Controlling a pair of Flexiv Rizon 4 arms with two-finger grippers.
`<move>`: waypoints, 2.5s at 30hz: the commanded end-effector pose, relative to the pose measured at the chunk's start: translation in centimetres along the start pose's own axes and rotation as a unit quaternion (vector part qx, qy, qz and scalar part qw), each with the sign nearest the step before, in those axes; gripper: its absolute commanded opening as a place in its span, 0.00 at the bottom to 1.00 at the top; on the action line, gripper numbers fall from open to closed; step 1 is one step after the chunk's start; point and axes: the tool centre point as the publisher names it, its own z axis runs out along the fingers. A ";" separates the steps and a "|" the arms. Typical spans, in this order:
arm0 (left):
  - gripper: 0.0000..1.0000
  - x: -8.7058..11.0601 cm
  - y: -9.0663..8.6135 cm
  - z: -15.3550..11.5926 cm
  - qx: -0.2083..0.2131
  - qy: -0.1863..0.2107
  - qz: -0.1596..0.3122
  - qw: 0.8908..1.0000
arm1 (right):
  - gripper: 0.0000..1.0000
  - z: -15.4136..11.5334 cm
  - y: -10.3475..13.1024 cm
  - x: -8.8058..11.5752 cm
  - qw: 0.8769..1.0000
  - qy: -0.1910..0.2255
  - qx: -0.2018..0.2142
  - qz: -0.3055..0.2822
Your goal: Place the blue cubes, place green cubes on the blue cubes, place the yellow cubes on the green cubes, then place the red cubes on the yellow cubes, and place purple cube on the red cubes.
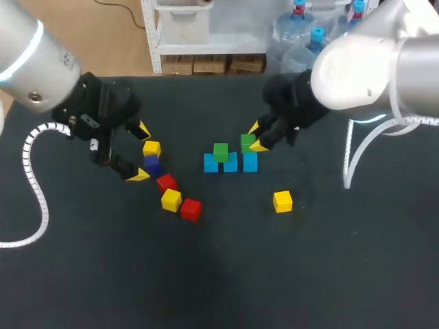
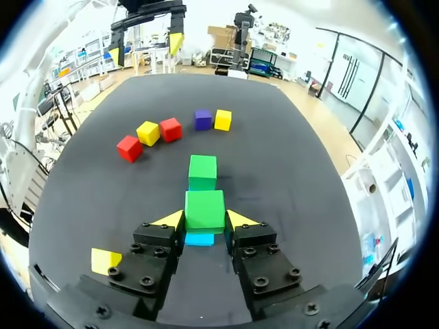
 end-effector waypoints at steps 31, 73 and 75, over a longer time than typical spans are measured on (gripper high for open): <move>1.00 0.2 0.0 0.0 0.000 -0.003 0.002 1.000 | 0.00 1.8 0.5 -0.1 1.000 0.018 -0.002 0.011; 1.00 0.2 0.0 0.0 0.000 -0.003 0.002 1.000 | 0.00 2.4 0.3 0.4 1.000 0.020 -0.004 0.019; 1.00 0.2 0.0 0.0 0.000 -0.003 0.002 1.000 | 0.00 2.4 0.3 0.3 1.000 0.020 -0.005 0.019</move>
